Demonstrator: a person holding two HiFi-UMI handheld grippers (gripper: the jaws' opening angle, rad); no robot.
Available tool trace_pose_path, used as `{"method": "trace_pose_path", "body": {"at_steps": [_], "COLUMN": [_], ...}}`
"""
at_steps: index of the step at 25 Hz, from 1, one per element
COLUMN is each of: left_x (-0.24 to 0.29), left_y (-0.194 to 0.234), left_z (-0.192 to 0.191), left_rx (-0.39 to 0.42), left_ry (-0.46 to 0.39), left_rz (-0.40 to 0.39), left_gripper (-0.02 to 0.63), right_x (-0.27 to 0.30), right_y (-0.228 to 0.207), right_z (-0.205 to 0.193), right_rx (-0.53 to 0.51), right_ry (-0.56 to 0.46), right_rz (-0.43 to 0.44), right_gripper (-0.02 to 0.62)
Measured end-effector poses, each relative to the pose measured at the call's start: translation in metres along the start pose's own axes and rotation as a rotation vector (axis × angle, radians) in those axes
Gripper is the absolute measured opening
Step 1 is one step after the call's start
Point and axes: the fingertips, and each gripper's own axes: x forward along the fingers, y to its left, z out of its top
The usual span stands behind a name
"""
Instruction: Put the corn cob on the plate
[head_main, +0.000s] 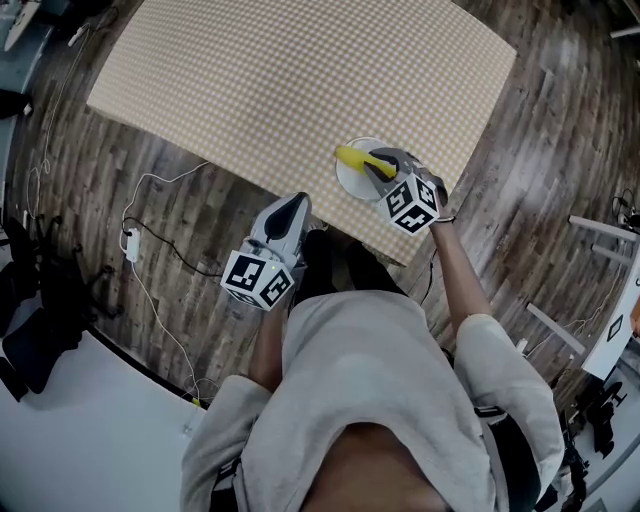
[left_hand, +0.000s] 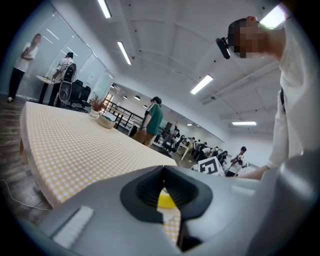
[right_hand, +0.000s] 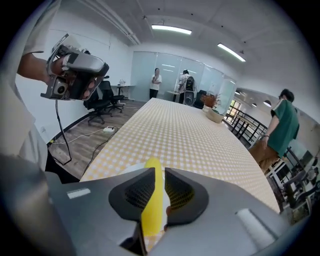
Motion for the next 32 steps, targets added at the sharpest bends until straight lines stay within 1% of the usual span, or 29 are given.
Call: {"method": "trace_pose_path", "body": {"at_steps": [1,3,6,10,14,17,18,23,26,28,30,32], "left_x": [0.0,-0.001,-0.001,0.009,0.003,-0.004,-0.005,-0.009,-0.022,-0.037,-0.058,-0.083], "left_y": [-0.004,-0.012,-0.026,-0.048,-0.08,-0.096,-0.1,-0.113,-0.118,-0.117,-0.114,-0.11], "left_z": [0.003,0.009,0.018,0.028,0.021,0.014,0.014,0.031,0.036,0.036,0.035,0.034], "left_rx": [0.007,0.02,0.043,0.102,0.129,0.144,0.152,0.194,0.206,0.208,0.21,0.215], "left_ry": [-0.007,-0.018,-0.031,-0.068,-0.077,-0.07,-0.07,-0.107,-0.127,-0.136,-0.139,-0.142], "left_rz": [-0.004,-0.01,-0.016,-0.026,-0.023,-0.032,-0.04,-0.096,-0.13,-0.149,-0.162,-0.174], "left_gripper": [0.008,0.008,0.008,0.008,0.008,0.008,0.008,0.008,0.008,0.008,0.008,0.008], "right_x": [-0.005,-0.014,-0.03,-0.053,-0.084,-0.104,-0.112,-0.151,-0.176,-0.191,-0.204,-0.214], "right_y": [-0.001,0.001,0.005,-0.006,0.007,0.013,0.012,0.006,0.003,0.003,0.015,0.036], "right_z": [0.0,0.0,0.0,0.0,-0.009,-0.007,-0.004,0.015,0.019,0.02,0.023,0.03], "right_rx": [0.004,0.002,0.025,0.08,0.119,0.152,0.187,0.451,0.609,0.707,0.769,0.805], "right_ry": [-0.005,-0.008,-0.027,-0.104,-0.15,-0.193,-0.221,-0.396,-0.489,-0.55,-0.59,-0.627], "right_rz": [-0.014,-0.031,-0.029,-0.059,-0.061,-0.094,-0.11,-0.179,-0.234,-0.286,-0.331,-0.353], "right_gripper": [0.036,0.0,0.0,0.0,0.0,-0.001,0.0,0.0,0.0,0.0,0.0,0.0]}}
